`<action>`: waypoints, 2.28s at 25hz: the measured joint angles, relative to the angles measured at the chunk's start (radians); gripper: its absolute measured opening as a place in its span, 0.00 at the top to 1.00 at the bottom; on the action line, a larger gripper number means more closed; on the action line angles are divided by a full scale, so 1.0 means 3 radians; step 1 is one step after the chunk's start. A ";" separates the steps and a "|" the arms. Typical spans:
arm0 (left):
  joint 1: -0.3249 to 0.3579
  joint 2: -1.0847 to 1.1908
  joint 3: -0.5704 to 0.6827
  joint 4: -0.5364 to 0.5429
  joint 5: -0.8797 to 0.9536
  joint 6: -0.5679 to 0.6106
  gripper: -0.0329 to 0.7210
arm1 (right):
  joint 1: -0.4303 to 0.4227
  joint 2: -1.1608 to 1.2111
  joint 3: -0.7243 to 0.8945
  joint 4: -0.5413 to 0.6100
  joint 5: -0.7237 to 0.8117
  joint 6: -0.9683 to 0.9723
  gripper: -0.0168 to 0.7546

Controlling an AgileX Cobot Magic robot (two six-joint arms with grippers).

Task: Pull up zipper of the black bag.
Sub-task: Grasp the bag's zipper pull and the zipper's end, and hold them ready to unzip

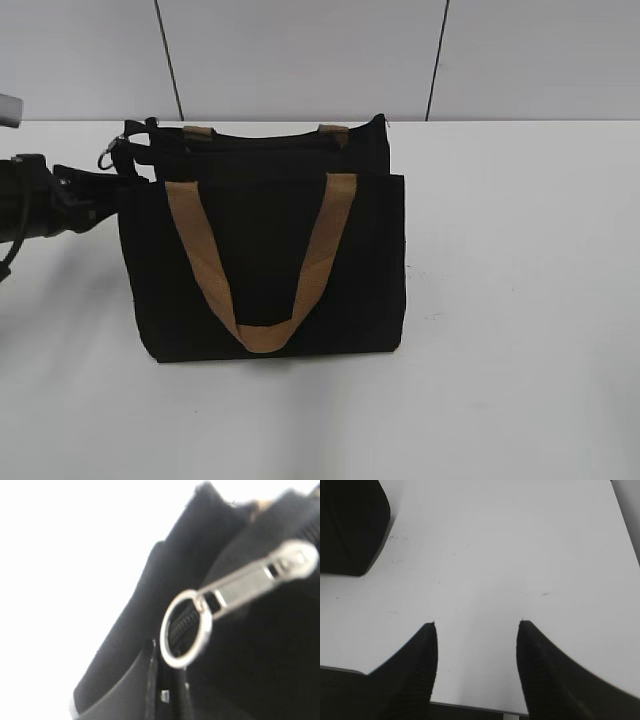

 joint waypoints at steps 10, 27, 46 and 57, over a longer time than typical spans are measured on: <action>0.0004 -0.0892 0.0003 0.0461 0.0549 -0.0487 0.93 | 0.0000 0.0000 0.0000 0.0000 0.0000 0.0000 0.46; 0.0004 -0.1660 0.0003 0.1082 0.0674 -0.0654 0.93 | 0.0000 0.0000 0.0000 0.0000 0.0000 0.0000 0.46; 0.0004 -0.1884 0.0003 0.0783 0.0548 -0.0656 0.93 | 0.0000 0.0000 0.0000 0.0128 -0.0011 -0.0011 0.46; 0.0004 -0.1884 0.0003 0.0786 0.0555 -0.0656 0.93 | 0.0000 0.0742 -0.0114 0.1223 -0.0233 -0.0739 0.46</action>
